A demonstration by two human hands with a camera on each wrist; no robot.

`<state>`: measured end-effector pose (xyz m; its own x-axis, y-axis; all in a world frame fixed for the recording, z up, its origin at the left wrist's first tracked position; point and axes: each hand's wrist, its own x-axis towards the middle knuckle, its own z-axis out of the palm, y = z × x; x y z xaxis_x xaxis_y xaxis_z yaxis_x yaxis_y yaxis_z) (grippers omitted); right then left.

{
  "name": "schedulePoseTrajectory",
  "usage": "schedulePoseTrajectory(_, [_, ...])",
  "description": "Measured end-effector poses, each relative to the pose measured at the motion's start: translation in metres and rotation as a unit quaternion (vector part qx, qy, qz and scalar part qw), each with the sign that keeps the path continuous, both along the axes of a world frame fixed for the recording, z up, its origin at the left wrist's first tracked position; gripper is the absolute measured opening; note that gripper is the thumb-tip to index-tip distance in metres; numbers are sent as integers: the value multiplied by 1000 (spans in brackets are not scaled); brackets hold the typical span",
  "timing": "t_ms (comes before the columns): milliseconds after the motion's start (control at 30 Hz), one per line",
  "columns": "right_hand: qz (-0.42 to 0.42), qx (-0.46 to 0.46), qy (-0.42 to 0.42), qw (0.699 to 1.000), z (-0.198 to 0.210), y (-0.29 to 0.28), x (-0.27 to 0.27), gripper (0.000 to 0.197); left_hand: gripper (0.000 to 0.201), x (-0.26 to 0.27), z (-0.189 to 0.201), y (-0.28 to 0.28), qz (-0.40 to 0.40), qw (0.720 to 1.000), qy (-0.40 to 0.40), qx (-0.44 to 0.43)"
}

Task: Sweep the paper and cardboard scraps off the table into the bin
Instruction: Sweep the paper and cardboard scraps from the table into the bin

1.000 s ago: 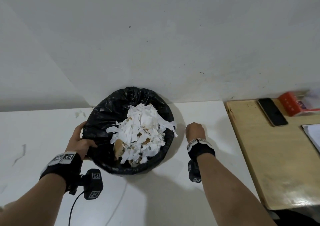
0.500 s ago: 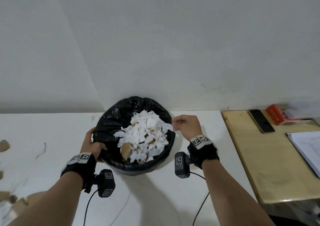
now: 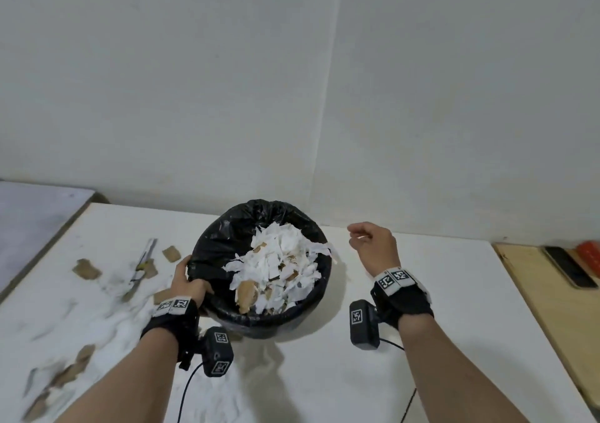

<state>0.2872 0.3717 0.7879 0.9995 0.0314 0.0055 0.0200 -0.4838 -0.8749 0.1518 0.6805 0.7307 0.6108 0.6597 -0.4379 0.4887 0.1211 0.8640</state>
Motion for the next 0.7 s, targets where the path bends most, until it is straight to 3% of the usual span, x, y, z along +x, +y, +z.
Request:
schedulePoseTrajectory(133, [9, -65, 10, 998, -13, 39, -7, 24, 89, -22, 5, 65, 53, 998, -5, 17])
schedulePoseTrajectory(333, [9, -141, 62, 988, -58, 75, 14, 22, 85, -20, -5, 109, 118, 993, -9, 5])
schedulePoseTrajectory(533, [17, -168, 139, 976, -108, 106, 72, 24, 87, 24, -26, 137, 120, 993, 7, 9])
schedulePoseTrajectory(700, [33, -196, 149, 969, -154, 137, 129, 30, 86, 77, -48, 158, 109, 994, -10, -16])
